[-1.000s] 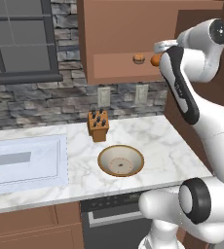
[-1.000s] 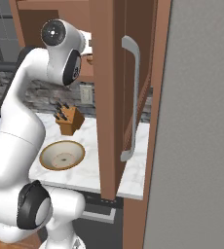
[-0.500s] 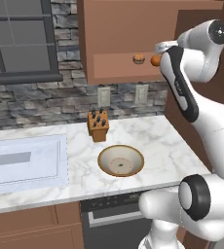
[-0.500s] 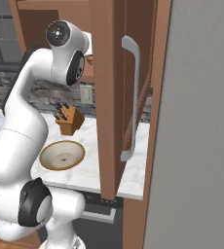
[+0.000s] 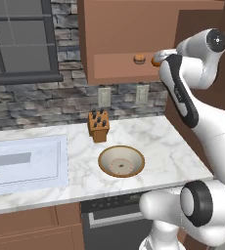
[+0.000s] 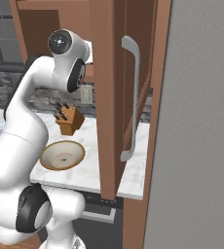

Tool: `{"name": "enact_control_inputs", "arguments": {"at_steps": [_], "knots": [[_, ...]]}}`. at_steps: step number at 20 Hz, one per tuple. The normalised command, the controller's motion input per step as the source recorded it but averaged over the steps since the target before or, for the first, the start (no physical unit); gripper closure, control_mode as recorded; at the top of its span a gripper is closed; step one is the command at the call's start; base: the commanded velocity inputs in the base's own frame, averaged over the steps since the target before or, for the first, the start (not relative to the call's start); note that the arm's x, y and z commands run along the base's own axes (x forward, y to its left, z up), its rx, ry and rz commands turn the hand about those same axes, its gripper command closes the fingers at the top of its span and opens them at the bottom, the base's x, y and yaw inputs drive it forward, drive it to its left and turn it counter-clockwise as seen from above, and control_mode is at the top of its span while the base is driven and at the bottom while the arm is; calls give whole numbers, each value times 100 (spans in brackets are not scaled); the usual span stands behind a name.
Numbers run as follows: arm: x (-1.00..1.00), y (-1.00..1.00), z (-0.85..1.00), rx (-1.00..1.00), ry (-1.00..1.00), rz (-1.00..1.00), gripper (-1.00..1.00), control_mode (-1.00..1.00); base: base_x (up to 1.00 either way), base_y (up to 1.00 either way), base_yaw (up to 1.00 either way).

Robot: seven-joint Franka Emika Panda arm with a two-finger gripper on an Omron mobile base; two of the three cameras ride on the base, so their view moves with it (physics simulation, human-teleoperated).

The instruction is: Pick the tangerines from the cabinet and place them in one bowl. Pick the pear from the sink and place it in the other bowl.

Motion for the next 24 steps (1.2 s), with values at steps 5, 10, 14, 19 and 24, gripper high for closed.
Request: {"name": "enact_control_inputs", "arguments": {"at_steps": [5,10,14,19,24], "knots": [[25,0,-10,0,1,0,-100,-100,0,0,0],[50,0,0,0,3,0,-100,-100,0,0,0],[59,-2,0,0,8,0,-100,-100,0,0,0],[53,-20,0,1,16,0,-100,-100,0,0,0],[43,-16,0,2,23,0,-100,-100,0,0,0]]}}
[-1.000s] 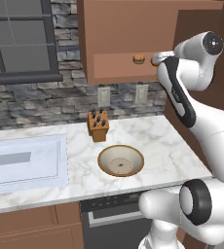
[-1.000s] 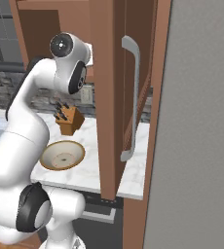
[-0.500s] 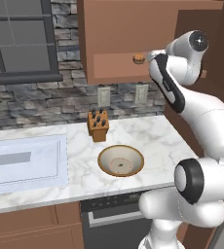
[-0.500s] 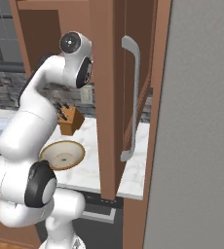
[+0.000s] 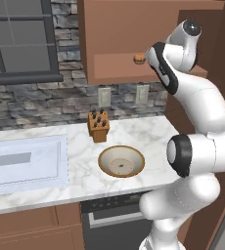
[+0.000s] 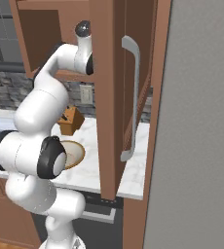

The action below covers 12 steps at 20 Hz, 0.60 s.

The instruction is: Pick the tangerines from the cabinet and place them in one bowl. Pick the pear from the sink and place it in the other bowl.

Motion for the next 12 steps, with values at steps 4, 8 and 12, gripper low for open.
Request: {"name": "enact_control_inputs", "arguments": {"at_steps": [4,8,12], "knots": [[44,-6,-7,0,15,0,-100,-100,0,0,0],[39,0,-18,0,2,0,-100,-100,0,0,0],[23,0,-28,0,0,0,-100,-100,0,0,0]]}}
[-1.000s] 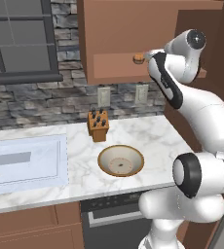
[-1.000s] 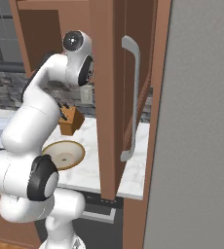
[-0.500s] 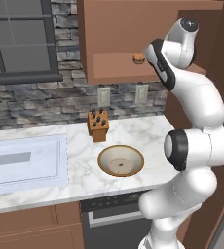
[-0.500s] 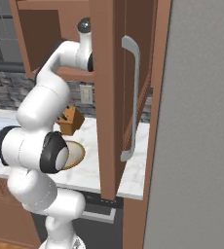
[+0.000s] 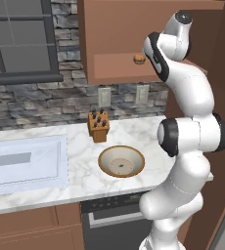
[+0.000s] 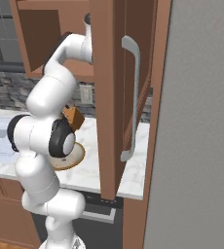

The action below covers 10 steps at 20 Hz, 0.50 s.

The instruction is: Pick the tangerines from the cabinet and place them in one bowl. Pick the pear from the sink and place it in the other bowl.

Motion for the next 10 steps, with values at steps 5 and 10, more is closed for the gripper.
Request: {"name": "enact_control_inputs", "arguments": {"at_steps": [5,10], "knots": [[1,0,-34,0,0,0,-100,-100,0,0,0],[0,-1,-21,0,0,0,-100,-100,0,0,0]]}}
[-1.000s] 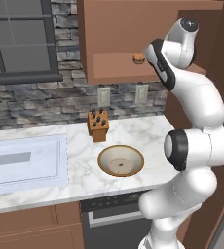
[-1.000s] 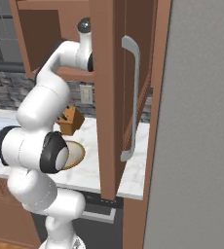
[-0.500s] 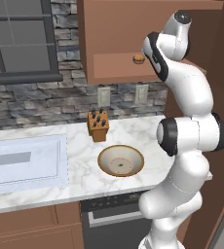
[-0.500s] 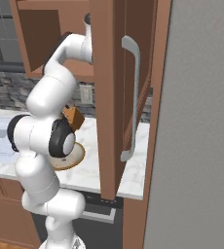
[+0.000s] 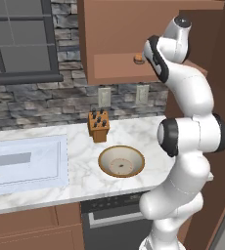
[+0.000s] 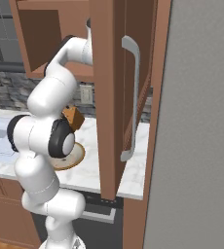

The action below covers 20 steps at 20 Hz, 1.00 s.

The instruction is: Pick the tangerines from the cabinet and place them in one bowl. Pick the pear from the sink and place it in the other bowl.

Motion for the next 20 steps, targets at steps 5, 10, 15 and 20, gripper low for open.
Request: {"name": "enact_control_inputs", "arguments": {"at_steps": [5,10,15,20], "knots": [[0,0,-17,0,0,0,-100,-100,0,0,0],[0,0,-18,0,0,0,-100,-100,0,0,0],[0,0,-23,0,0,0,-100,-100,0,0,0],[3,0,-23,0,0,0,-100,-100,0,0,0]]}}
